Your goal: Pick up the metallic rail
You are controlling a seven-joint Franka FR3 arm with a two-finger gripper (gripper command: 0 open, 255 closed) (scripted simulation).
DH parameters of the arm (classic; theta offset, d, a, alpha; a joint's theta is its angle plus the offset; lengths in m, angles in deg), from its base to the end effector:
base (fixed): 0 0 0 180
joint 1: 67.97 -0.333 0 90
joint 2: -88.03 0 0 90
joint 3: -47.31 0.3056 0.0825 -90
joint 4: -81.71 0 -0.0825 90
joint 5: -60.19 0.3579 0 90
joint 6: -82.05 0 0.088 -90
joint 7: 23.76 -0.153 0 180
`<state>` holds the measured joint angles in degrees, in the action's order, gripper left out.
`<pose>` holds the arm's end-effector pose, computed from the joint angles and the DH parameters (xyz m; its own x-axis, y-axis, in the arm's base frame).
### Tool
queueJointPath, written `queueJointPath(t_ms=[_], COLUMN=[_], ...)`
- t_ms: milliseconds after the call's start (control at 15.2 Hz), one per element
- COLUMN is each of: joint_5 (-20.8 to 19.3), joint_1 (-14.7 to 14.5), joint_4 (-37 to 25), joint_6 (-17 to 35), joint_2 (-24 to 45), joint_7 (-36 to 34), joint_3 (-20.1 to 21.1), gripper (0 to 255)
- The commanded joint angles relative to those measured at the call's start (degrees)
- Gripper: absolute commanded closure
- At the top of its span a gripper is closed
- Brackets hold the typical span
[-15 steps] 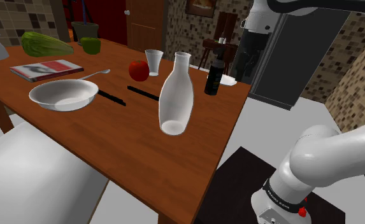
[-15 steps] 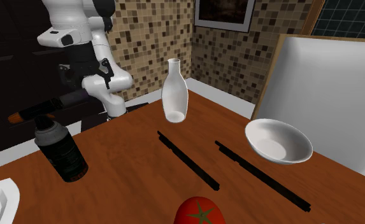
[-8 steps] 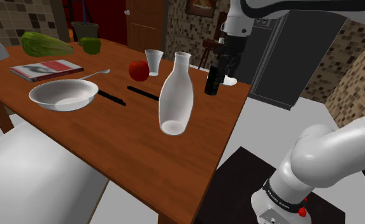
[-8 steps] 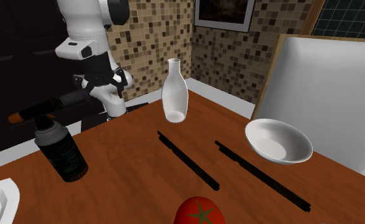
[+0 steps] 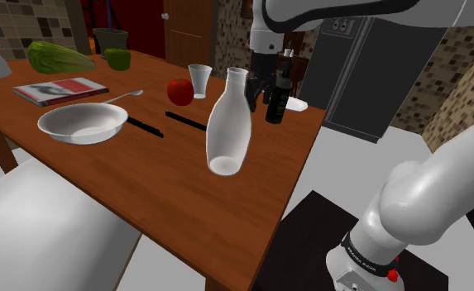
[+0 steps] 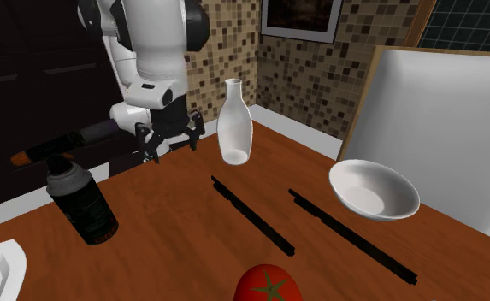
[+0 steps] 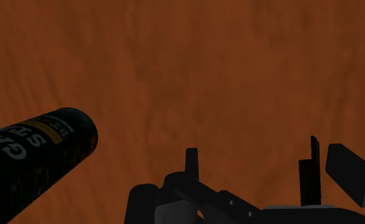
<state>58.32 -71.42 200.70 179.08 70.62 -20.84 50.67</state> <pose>0.4274 0.0482 0.4987 0.9823 0.1685 -0.0824 0.1726 -0.9840 0.0454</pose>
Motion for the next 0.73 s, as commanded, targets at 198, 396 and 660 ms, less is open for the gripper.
queueJointPath(t_ms=[198, 396, 660], joint_5=[-0.6, -1.4, -2.8], joint_1=[-1.7, -2.8, -4.5], joint_4=[-7.8, -13.2, -21.6], joint_6=[1.5, 1.6, 0.9], joint_2=[10.6, 17.0, 25.9], joint_7=[-2.4, -3.8, -5.4], joint_3=[2.7, 4.0, 5.5], gripper=[0, 0, 0])
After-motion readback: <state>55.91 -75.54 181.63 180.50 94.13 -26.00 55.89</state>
